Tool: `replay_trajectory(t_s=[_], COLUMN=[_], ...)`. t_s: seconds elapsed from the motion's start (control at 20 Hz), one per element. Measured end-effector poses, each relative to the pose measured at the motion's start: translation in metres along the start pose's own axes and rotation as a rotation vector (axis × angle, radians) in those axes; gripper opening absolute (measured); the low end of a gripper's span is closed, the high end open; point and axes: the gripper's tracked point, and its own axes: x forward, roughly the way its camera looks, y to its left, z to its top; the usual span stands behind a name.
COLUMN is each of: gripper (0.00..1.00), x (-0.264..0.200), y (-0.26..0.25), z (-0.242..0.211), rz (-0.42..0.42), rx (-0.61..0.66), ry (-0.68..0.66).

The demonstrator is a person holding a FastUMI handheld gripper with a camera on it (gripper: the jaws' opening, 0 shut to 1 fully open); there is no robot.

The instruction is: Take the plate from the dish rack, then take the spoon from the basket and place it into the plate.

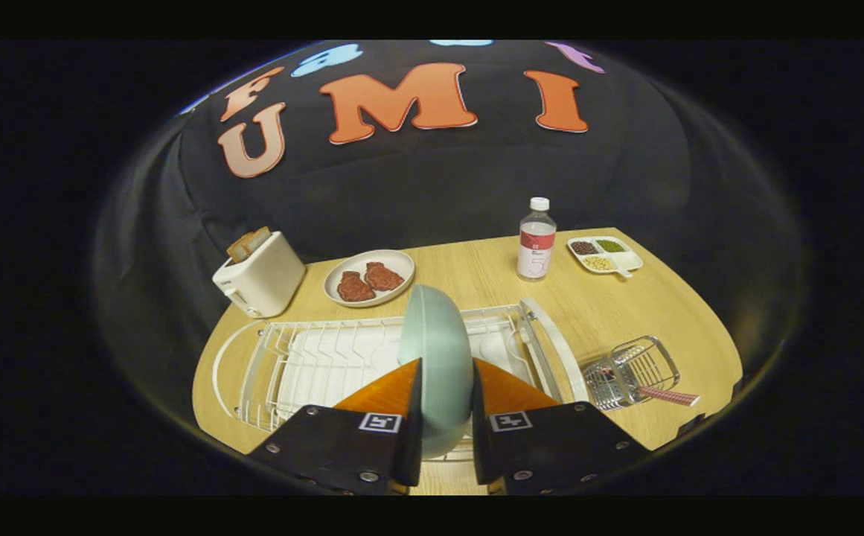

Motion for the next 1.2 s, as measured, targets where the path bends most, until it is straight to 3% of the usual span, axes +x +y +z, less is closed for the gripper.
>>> replay_trajectory(t_s=[0.45,0.55,0.85,1.2], gripper=[0.2,0.16,0.16,0.16], x=[-0.029,-0.035,-0.048,-0.096], y=[-0.015,-0.006,-0.018,-0.021], z=[0.053,0.052,0.031,-0.018], rz=[-0.166,-0.125,-0.061,0.163], rx=[-0.152,-0.11,-0.058,0.098], ry=[-0.126,-0.115,-0.097,-0.08])
